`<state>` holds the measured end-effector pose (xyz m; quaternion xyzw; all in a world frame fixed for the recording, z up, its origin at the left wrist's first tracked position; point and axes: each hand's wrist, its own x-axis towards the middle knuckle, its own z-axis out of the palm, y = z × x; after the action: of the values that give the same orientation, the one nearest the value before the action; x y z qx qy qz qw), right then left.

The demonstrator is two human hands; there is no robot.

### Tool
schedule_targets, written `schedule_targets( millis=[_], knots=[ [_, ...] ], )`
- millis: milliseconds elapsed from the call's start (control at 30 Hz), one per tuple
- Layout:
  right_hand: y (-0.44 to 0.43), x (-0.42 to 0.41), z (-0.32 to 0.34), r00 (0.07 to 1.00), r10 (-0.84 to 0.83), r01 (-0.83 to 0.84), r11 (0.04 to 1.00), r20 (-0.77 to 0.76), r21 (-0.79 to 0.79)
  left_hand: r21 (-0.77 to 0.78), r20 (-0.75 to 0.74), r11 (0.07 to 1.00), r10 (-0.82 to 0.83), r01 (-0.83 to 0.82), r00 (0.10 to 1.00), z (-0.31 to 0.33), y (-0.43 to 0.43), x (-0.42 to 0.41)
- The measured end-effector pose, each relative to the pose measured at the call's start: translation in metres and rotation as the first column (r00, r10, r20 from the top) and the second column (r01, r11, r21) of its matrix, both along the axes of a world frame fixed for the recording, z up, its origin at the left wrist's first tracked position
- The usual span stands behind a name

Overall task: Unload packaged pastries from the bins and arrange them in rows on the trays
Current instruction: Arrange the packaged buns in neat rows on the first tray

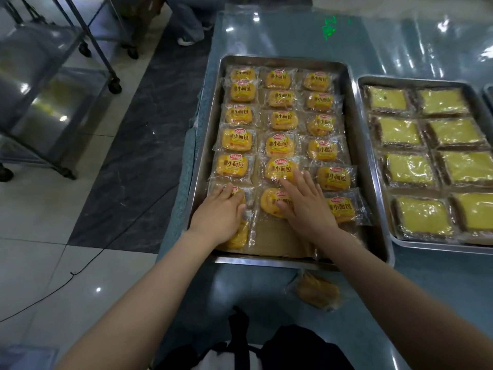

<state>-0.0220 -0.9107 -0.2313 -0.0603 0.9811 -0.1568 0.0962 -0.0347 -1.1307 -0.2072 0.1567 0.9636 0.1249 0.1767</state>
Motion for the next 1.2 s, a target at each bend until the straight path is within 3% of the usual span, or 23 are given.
schedule_targets(
  millis=[167, 300, 467, 567, 767, 900, 1000, 1067, 1200],
  knots=[
    [0.029, 0.027, 0.022, 0.986, -0.082, 0.063, 0.990, -0.144, -0.127, 0.097, -0.200, 0.992, 0.095, -0.077, 0.975, 0.006, -0.006, 0.015],
    [0.067, 0.051, 0.035, 0.984, -0.156, 0.141, 0.976, -0.083, -0.166, 0.169, -0.328, 0.986, 0.052, 0.004, 0.943, 0.007, -0.003, 0.028],
    [0.093, 0.078, 0.043, 0.985, -0.112, 0.117, 0.993, 0.132, -0.028, 0.176, -0.293, 0.983, -0.006, 0.060, 0.956, 0.008, 0.006, 0.043],
    [0.094, 0.088, 0.043, 0.987, -0.065, 0.074, 0.996, 0.146, -0.052, 0.243, -0.286, 0.964, -0.036, 0.108, 0.958, 0.014, 0.017, 0.056],
    [0.094, 0.085, 0.040, 0.988, -0.064, 0.066, 0.998, 0.141, -0.012, 0.382, 0.009, 0.889, -0.278, 0.254, 0.960, 0.024, 0.062, 0.089],
    [0.096, 0.084, 0.042, 0.971, -0.043, 0.053, 0.998, 0.235, -0.036, 0.326, -0.005, 0.892, -0.329, 0.312, 0.944, 0.015, 0.071, 0.104],
    [0.099, 0.088, 0.043, 0.966, -0.017, 0.034, 0.998, 0.257, -0.061, 0.368, 0.008, 0.901, -0.247, 0.227, 0.969, 0.014, 0.074, 0.106],
    [0.099, 0.088, 0.043, 0.968, -0.016, 0.035, 0.997, 0.250, -0.070, 0.484, 0.119, 0.874, -0.111, 0.040, 0.987, 0.016, 0.074, 0.106],
    [0.093, 0.081, 0.043, 0.972, -0.017, 0.021, 1.000, 0.236, -0.013, 0.657, 0.300, 0.692, 0.125, -0.300, 0.946, 0.024, 0.062, 0.098]
  ],
)
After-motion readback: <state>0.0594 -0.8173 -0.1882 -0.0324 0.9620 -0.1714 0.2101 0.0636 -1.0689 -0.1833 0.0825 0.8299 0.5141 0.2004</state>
